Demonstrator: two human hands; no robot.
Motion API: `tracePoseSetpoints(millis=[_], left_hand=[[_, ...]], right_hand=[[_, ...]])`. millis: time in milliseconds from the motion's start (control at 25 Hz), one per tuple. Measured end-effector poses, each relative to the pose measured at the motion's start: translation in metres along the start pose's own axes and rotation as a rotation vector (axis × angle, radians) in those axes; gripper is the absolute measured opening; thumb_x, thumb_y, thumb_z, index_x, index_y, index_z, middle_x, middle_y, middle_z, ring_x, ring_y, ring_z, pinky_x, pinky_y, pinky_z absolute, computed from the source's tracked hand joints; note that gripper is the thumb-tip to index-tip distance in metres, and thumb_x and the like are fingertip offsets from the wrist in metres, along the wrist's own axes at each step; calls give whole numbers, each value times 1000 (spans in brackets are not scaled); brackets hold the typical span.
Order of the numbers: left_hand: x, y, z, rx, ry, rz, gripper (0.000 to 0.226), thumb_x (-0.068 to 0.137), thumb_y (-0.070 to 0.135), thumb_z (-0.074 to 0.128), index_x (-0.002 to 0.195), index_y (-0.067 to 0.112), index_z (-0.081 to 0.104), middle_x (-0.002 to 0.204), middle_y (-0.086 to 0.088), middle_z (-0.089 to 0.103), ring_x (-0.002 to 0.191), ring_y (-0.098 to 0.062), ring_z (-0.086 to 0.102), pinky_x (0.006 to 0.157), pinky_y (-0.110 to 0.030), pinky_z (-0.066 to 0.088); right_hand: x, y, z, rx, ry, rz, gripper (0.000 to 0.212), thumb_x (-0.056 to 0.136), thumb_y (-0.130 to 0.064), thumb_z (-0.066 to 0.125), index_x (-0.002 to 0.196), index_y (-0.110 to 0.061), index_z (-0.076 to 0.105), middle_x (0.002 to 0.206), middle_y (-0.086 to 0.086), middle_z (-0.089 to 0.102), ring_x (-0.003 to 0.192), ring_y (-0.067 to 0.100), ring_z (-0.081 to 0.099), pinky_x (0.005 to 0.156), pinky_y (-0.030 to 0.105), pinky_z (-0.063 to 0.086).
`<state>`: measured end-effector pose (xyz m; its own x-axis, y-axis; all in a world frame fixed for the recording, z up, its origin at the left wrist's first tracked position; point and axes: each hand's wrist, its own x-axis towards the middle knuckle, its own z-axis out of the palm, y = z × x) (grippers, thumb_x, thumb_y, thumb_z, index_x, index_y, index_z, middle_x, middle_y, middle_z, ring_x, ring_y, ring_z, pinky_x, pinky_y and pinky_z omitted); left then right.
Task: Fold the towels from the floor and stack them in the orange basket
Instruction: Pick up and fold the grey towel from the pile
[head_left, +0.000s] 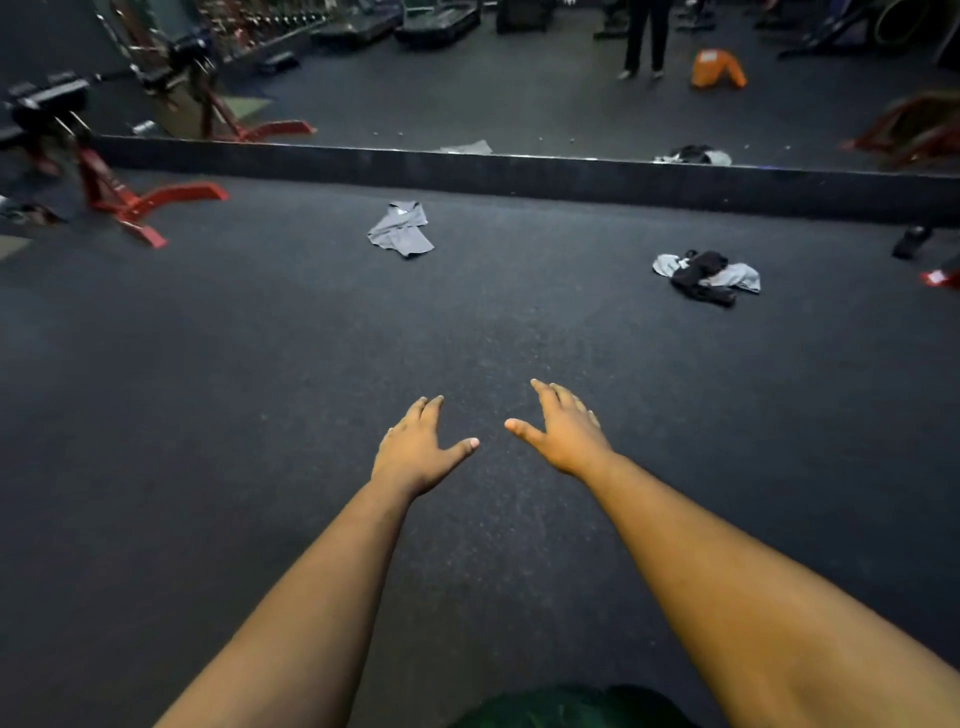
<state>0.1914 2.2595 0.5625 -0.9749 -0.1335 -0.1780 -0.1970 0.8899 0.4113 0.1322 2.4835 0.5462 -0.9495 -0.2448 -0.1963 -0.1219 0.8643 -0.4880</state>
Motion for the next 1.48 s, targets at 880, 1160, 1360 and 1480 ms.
tracePoseSetpoints(millis=[880, 1160, 1360, 1480], left_hand=[[389, -191, -162, -9, 31, -224, 100, 85, 76, 55, 162, 27, 16, 170, -2, 15, 153, -24, 26, 122, -49, 28], [566, -283, -225, -14, 13, -212, 100, 85, 76, 55, 162, 27, 15, 170, -2, 14, 153, -25, 26, 122, -48, 28], [694, -327, -284, 35, -40, -155, 101, 85, 76, 55, 162, 27, 15, 170, -3, 15, 153, -25, 25, 123, -49, 26], [771, -340, -300, 44, -89, -133, 102, 84, 77, 55, 162, 28, 14, 170, -3, 14, 154, -24, 24, 123, -49, 26]], right_hand=[[471, -209, 24, -92, -152, -209, 92, 90, -77, 45, 161, -28, 15, 168, 6, 19, 155, 27, 16, 122, 58, 21], [653, -295, 45, -95, -131, -185, 91, 90, -76, 46, 161, -28, 16, 167, 5, 22, 154, 26, 19, 121, 57, 23], [772, -354, 32, -60, -116, -146, 91, 89, -76, 47, 161, -29, 16, 167, 5, 22, 154, 25, 19, 121, 56, 24], [843, -362, 27, -48, -107, -113, 91, 89, -76, 47, 160, -29, 17, 167, 5, 22, 154, 25, 19, 121, 57, 24]])
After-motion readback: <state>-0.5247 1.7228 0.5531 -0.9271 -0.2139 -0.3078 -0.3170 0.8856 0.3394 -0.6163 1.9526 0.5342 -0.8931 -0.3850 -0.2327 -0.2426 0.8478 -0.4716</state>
